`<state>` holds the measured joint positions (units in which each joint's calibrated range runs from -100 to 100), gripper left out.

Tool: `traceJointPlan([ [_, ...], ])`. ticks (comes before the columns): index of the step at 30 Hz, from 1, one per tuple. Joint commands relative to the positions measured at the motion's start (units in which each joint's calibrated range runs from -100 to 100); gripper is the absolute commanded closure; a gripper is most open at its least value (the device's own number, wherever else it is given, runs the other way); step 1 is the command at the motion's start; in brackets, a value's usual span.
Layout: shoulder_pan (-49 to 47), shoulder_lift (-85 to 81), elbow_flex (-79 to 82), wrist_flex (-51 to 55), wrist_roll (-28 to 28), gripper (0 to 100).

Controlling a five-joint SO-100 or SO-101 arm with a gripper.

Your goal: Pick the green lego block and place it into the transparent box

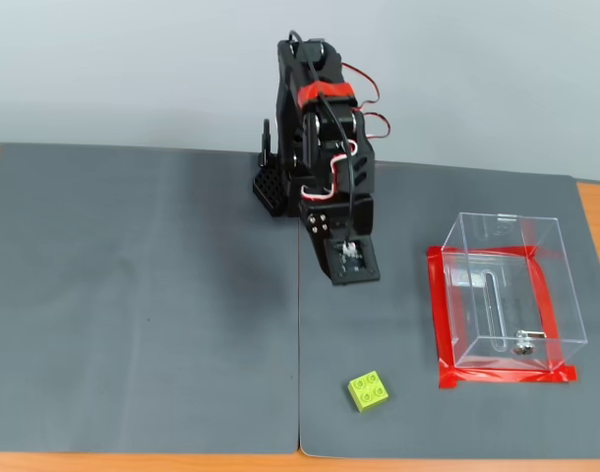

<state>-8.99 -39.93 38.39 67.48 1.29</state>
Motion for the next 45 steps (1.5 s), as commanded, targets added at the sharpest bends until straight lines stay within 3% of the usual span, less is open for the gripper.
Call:
traceJointPlan([
  [1,-0.3,6.3,-8.2,-0.3,-0.1,98],
  [15,-5.5,28.9,-28.4,-0.9,0.0,95],
  [29,-6.0,40.6,-31.6,-6.1,0.3,58],
  [45,-8.3,47.7,-31.6,-13.7,-0.2,56],
])
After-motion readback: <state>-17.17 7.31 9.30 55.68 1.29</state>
